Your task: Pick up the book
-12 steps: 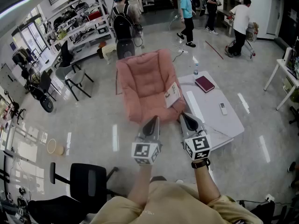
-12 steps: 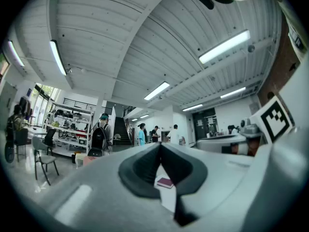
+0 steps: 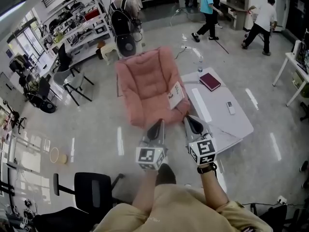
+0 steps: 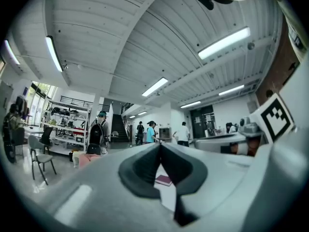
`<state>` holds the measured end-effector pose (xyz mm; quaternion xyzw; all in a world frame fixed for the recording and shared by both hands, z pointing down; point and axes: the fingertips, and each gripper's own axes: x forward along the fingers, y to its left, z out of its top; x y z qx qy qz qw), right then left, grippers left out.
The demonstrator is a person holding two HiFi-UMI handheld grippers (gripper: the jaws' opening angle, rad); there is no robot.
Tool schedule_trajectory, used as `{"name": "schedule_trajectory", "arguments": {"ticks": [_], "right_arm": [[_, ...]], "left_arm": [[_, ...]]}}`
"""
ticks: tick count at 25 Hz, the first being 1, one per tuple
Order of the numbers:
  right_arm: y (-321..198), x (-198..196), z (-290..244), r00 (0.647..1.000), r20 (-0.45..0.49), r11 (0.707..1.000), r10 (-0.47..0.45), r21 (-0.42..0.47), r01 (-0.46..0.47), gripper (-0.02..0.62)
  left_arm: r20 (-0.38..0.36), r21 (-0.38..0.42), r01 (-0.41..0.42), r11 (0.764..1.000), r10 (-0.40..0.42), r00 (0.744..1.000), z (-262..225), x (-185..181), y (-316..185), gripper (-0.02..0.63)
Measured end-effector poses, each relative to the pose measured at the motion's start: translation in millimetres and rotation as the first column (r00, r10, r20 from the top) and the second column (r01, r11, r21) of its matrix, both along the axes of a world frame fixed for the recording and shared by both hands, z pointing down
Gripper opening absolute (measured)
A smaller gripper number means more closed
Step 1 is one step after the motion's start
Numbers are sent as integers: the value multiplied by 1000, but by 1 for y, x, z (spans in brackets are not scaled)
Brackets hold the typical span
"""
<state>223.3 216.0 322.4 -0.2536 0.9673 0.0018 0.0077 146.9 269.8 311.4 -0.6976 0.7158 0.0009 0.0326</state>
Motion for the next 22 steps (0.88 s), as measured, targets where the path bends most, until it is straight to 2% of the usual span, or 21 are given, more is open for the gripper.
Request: {"name": "schedule_trajectory", "arguments": {"ticks": [8, 16, 22], "right_arm": [[-75, -58, 36, 997, -34, 991, 66, -111, -69, 6], [-160, -173, 42, 992, -66, 983, 108, -139, -117, 6], [-210, -255, 53, 989, -98, 980, 112, -155, -126, 6]], "left_arm": [[-41, -2, -60, 998, 60, 997, 18, -58, -77, 0], [-89, -19, -78, 997, 76, 993, 24, -186, -166, 0], [-103, -29, -118, 993, 114, 988, 33, -259, -215, 0]]}}
